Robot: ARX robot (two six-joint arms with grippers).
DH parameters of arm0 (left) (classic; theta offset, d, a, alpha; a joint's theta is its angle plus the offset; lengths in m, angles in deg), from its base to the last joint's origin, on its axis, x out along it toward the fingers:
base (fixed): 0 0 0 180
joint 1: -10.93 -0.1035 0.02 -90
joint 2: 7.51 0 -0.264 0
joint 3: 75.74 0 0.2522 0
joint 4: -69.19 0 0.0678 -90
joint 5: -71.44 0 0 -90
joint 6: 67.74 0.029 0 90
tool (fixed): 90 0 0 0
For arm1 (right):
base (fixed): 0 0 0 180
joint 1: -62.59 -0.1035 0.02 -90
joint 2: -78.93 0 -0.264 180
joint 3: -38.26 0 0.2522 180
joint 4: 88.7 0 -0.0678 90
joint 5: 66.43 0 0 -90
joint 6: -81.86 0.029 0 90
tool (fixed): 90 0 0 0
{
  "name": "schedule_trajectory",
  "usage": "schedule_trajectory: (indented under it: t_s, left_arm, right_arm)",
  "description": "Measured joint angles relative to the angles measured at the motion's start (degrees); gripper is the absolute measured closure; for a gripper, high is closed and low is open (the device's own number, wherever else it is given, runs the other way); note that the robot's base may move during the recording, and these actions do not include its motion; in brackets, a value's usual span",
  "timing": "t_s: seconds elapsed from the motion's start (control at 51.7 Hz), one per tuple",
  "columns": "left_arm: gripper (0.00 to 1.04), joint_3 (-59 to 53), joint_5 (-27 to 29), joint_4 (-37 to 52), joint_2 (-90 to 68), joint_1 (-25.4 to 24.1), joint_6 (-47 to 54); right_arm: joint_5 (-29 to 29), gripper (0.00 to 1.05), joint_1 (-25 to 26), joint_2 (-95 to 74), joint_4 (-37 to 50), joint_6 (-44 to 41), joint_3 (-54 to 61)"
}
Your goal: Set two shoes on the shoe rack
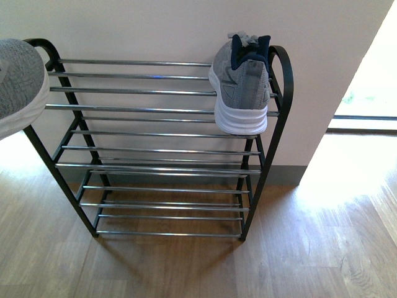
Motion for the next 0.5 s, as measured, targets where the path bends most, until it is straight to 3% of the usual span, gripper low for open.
schedule_trajectory:
  t_s: [0.116, 0.503]
  left_arm:
    - [1.03, 0.0, 0.17, 0.0, 0.0, -0.07, -0.02]
    - [1.03, 0.0, -0.04, 0.0, -0.02, -0.02, -0.02]
  right_arm:
    - [0.2, 0.08, -0.04, 0.0, 0.0, 0.02, 0.0]
    - [-0.07, 0.09, -0.11, 0.04, -0.02, 0.0, 0.0]
